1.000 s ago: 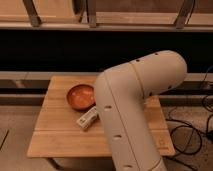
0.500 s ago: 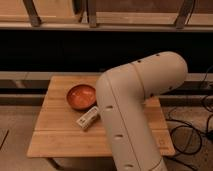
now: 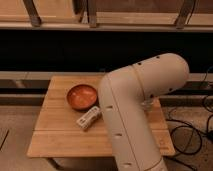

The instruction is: Drag the pepper across the table

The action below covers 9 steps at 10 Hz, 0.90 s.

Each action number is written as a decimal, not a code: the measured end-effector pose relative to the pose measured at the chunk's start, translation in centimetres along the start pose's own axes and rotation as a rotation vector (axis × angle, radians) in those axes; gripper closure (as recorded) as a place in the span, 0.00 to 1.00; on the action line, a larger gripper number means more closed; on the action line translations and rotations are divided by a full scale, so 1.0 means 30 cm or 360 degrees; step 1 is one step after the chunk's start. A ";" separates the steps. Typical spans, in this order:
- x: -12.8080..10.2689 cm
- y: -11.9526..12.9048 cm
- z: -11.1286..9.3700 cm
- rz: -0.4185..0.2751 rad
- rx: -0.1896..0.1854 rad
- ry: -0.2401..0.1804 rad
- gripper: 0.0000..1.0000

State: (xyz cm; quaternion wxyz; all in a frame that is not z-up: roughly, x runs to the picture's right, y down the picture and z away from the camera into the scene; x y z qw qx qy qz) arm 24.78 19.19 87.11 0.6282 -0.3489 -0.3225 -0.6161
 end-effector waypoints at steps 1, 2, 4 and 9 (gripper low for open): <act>0.000 0.043 0.004 0.0041 -0.0026 -0.0001 0.83; -0.002 0.088 0.008 0.0088 -0.0047 -0.0004 0.83; -0.014 0.171 0.022 0.0178 -0.0069 -0.0016 0.83; -0.034 0.259 0.034 0.0261 -0.0087 -0.0025 0.69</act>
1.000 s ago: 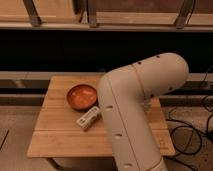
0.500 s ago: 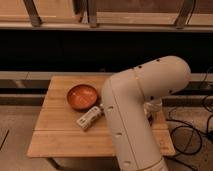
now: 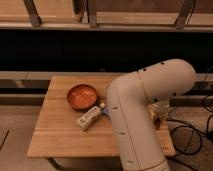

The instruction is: Drag the pepper across the table

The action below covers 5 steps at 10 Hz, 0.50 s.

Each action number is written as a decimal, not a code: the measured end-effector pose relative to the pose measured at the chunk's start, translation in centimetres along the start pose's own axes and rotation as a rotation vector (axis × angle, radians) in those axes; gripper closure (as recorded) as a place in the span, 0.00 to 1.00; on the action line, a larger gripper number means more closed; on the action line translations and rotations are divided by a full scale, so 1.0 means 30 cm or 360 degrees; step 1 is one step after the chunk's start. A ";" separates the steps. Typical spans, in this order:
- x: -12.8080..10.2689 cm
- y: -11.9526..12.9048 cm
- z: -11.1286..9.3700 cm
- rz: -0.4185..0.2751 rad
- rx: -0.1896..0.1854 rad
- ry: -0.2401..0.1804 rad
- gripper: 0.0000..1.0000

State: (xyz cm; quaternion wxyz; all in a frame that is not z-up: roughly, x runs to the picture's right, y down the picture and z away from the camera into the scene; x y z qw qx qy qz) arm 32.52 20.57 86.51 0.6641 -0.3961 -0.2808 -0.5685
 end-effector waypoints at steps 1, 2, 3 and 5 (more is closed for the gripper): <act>0.000 -0.001 0.000 -0.0001 0.0000 0.0000 0.58; 0.000 -0.002 0.000 -0.0001 0.0001 0.0000 0.49; 0.000 -0.003 0.001 -0.0002 0.0001 0.0000 0.38; 0.001 -0.004 0.001 -0.0003 0.0001 0.0000 0.23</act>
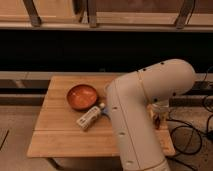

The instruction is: Drag the pepper across the table

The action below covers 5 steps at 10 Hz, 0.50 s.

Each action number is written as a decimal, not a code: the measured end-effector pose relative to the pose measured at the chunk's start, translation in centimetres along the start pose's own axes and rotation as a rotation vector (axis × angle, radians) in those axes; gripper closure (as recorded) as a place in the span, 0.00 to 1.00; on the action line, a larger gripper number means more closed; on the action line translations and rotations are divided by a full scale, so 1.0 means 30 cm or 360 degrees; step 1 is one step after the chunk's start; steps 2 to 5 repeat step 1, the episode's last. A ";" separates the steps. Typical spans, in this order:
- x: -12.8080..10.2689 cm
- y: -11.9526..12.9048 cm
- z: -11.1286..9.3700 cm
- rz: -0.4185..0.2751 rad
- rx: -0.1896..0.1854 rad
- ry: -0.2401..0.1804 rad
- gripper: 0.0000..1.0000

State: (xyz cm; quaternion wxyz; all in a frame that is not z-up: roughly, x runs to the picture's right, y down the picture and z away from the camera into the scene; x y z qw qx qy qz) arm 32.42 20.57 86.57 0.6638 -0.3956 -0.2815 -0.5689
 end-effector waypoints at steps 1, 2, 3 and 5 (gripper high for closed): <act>0.001 0.000 0.000 0.0000 0.0000 0.0001 0.20; 0.001 0.000 0.000 0.0000 0.0000 0.0001 0.20; 0.001 0.000 0.000 0.0000 0.0000 0.0001 0.20; 0.001 0.000 0.000 0.0000 0.0000 0.0001 0.20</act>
